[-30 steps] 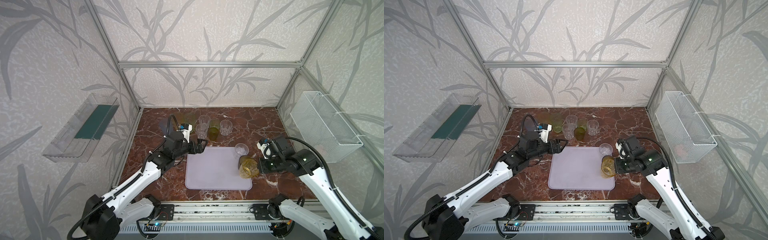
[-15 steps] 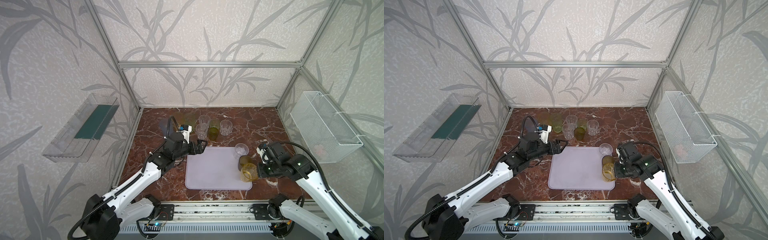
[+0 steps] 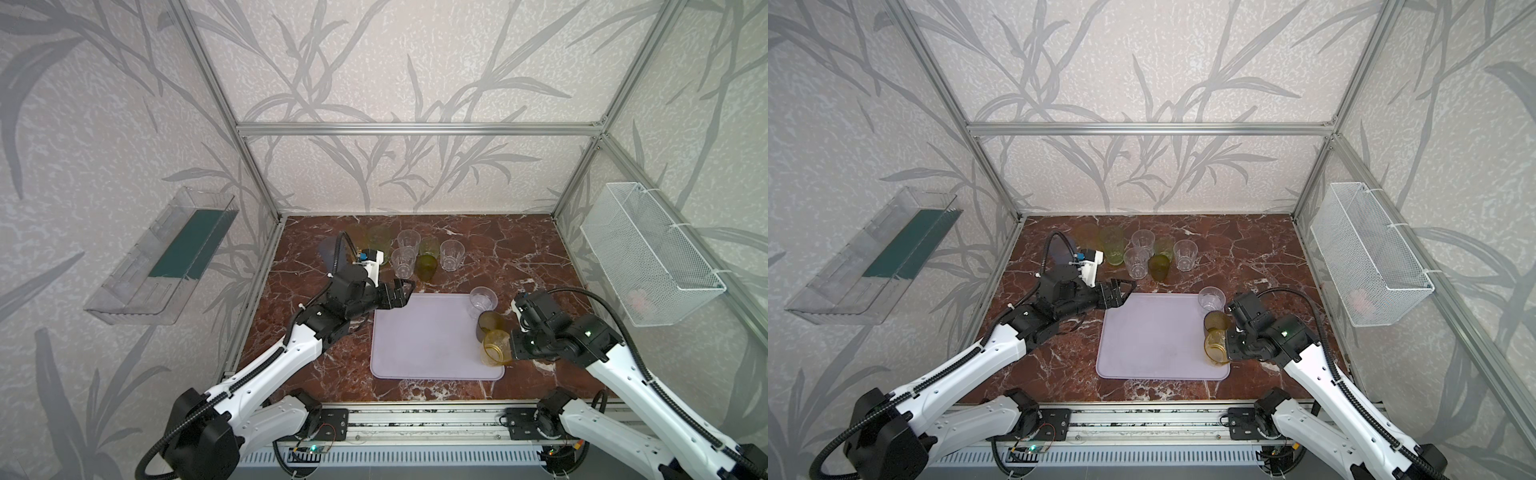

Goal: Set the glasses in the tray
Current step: 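Lower the yellow glass onto the tray beside the olive glass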

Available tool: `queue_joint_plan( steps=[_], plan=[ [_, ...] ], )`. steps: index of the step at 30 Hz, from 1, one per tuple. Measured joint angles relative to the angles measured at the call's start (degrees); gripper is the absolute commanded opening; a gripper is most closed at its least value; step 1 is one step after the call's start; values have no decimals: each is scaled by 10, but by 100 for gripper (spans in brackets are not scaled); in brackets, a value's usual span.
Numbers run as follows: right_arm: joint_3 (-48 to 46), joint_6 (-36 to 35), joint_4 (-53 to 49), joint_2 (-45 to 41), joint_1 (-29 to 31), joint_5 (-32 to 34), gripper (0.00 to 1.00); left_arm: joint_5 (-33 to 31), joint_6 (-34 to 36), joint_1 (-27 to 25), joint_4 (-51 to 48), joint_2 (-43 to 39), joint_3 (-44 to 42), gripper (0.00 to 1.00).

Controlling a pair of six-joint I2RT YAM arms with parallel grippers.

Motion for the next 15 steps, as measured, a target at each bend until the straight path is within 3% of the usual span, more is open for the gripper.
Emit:
queue_joint_plan(
  steps=[15],
  plan=[
    [-26,55,28,29,38,44,0,0,14,0,-5,0,0,99]
  ],
)
